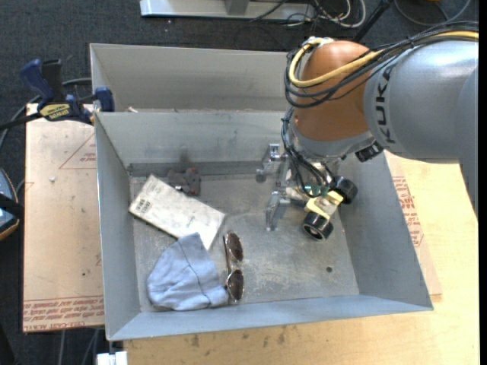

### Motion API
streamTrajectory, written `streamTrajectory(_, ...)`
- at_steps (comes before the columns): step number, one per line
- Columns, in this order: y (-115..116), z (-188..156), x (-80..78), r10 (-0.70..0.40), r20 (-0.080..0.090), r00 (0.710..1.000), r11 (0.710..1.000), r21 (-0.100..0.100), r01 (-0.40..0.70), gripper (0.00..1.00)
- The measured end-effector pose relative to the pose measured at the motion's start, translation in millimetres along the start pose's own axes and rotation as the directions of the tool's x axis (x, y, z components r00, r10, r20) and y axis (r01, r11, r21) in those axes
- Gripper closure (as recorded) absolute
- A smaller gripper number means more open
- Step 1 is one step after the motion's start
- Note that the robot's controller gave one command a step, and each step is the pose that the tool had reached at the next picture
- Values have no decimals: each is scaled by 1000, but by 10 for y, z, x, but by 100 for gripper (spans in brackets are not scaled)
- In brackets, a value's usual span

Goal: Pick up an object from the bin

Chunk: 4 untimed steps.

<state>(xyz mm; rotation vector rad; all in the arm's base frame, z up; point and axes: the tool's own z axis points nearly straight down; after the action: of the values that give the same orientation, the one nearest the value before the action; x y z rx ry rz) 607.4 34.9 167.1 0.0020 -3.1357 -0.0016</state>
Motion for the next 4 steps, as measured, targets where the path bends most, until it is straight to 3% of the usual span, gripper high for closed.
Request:
streamTrajectory(1, -1, -42, -18, 1, 7, 1000, 1000, 0, -1, 0)
streamTrajectory(2, 267, 534, 300, -89, 10, 996, 996, 1, 89, 0)
streamTrajectory(3, 396, 558, 433, -182, 3, 983, 983, 1, 182, 0)
streamTrajectory(4, 415, 457, 544, -455, 6, 891, 891, 3, 455, 0)
